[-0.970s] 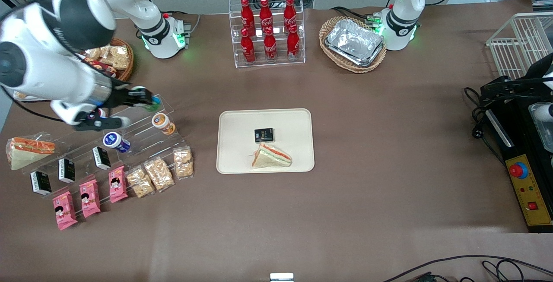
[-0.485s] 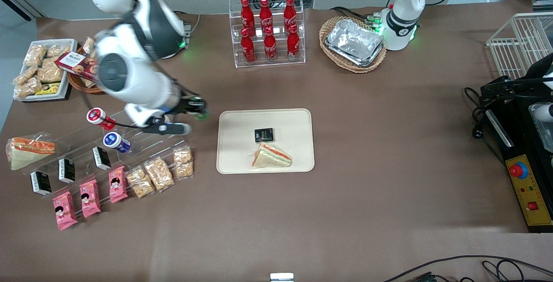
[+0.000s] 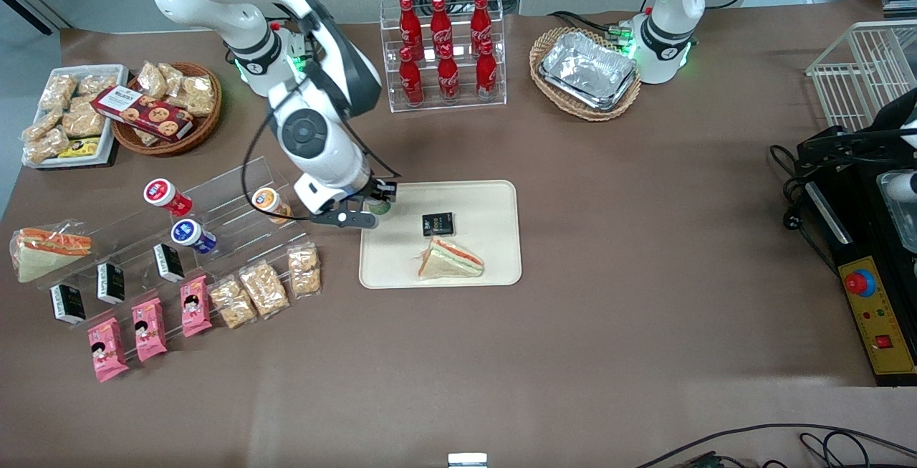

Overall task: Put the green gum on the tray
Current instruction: 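Lower the green bottle onto the tray beside the black box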

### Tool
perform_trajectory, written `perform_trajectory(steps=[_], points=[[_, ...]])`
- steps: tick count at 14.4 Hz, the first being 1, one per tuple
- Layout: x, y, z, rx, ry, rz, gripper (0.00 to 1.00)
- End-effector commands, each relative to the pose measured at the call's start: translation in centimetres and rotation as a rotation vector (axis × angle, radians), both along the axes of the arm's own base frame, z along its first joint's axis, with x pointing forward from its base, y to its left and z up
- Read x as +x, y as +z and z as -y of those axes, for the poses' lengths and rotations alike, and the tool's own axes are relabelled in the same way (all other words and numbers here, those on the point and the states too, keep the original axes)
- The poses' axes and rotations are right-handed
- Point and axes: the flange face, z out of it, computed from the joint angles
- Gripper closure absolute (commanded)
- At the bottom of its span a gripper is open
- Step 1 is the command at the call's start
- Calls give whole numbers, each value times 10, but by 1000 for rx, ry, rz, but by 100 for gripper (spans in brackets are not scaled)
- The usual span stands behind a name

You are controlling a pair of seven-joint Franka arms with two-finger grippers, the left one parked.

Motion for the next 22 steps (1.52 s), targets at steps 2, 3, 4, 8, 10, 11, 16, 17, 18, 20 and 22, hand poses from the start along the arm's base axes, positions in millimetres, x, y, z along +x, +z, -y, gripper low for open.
perform_trajectory(steps=[2, 3, 4, 8, 10, 11, 16, 17, 18, 20, 22], points=[[-3, -49, -13, -9, -43, 53, 62], [-2, -55, -13, -13, -42, 58, 62], [-2, -58, -12, -16, -43, 57, 62], [-3, -71, -11, -23, -43, 67, 60], [-1, -75, -10, -26, -43, 68, 29], [0, -75, -9, -27, -46, 67, 2], [26, -45, 18, -14, -56, 75, 1], [38, -30, 33, -3, -27, 73, 1], [48, -15, 51, 7, -17, 63, 1], [63, 21, 74, 26, -27, 46, 1], [66, 57, 96, 31, -32, 10, 1]])
